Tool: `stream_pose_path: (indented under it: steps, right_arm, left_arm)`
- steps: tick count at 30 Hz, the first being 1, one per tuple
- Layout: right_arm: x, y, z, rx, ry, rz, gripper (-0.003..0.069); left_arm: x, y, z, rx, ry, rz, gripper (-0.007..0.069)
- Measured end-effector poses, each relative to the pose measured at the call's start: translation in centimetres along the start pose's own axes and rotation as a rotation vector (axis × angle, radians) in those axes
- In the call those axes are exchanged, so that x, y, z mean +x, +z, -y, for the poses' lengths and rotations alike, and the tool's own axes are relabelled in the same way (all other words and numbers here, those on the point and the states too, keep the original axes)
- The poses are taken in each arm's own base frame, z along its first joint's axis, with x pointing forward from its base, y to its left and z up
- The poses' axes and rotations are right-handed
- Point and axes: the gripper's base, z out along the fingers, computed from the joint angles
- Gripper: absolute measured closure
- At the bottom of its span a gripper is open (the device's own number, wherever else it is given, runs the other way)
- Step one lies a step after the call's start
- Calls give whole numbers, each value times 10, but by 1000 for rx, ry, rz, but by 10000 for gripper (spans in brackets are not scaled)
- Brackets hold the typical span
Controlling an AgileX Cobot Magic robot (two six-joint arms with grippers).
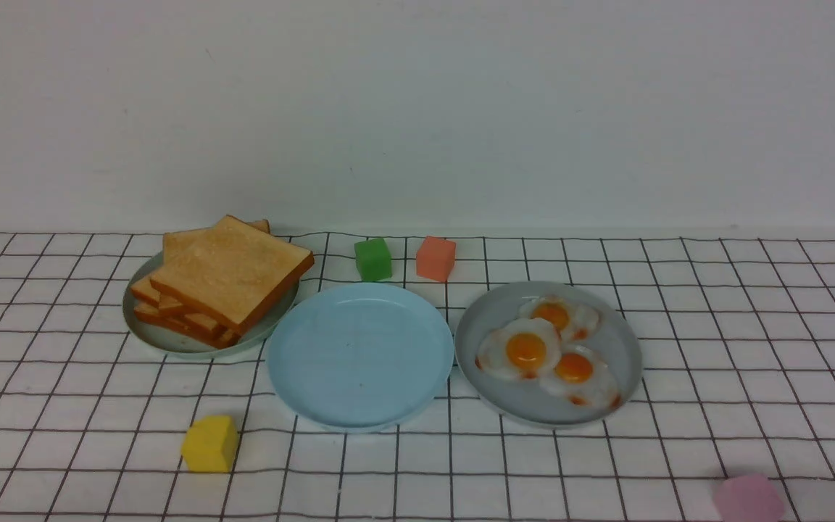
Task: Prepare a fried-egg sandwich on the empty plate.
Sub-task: Use the left arm to grab a slice of bread
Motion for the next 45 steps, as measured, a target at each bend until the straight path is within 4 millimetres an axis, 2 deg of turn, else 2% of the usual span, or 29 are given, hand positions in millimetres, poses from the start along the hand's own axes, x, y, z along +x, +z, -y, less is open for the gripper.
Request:
stream_pose_path:
  steps: [15, 17, 19, 21, 23, 27, 31, 32, 33, 35, 36, 37, 38, 41, 42, 44, 45]
  right_arm:
    - [0, 0, 0, 0, 0, 0, 418]
    - [0, 0, 0, 0, 0, 0, 418]
    - [0, 0, 0, 0, 0, 0, 418]
    - [0, 0, 0, 0, 0, 0, 418]
    - [0, 0, 0, 0, 0, 0, 418]
    - [0, 0, 0, 0, 0, 0, 418]
    - [0, 0, 0, 0, 0, 0, 418]
    - [0, 0, 0, 0, 0, 0, 418]
    - [0, 0, 0, 0, 0, 0, 418]
    - [0, 0, 0, 0, 0, 0, 418]
    - [0, 0, 0, 0, 0, 0, 418]
    - [0, 0, 0, 0, 0, 0, 418]
    - [0, 0, 0, 0, 0, 0, 418]
    - [0, 0, 0, 0, 0, 0, 418]
    - [0, 0, 0, 0, 0, 0, 418]
    - [0, 0, 0, 0, 0, 0, 418]
    - [0, 0, 0, 0, 0, 0, 418]
  left_arm:
    - [-2, 0, 1, 8, -13, 20, 386]
    - [-5, 0, 3, 37, -101, 53, 386]
    - [-9, -1, 6, 83, -259, 91, 386]
    - [-14, -2, 10, 147, -501, 119, 386]
    - [-17, -2, 12, 185, -650, 141, 386]
    - [-24, -4, 11, 223, -790, 210, 386]
    - [-36, -12, 20, 257, -741, 184, 412]
    - [-47, -19, 27, 277, -678, 167, 447]
    - [-50, -21, 29, 281, -655, 153, 459]
    - [-74, -29, 43, 292, -506, 97, 545]
    - [-89, -31, 51, 293, -425, 46, 586]
    - [-87, -29, 52, 289, -413, 16, 593]
    - [-101, -30, 61, 300, -313, -49, 637]
    - [-123, -24, 75, 332, -157, -190, 638]
    - [-124, -24, 77, 338, -144, -212, 638]
    - [-137, -12, 86, 332, -26, -376, 638]
    - [-137, -12, 86, 332, -26, -376, 638]
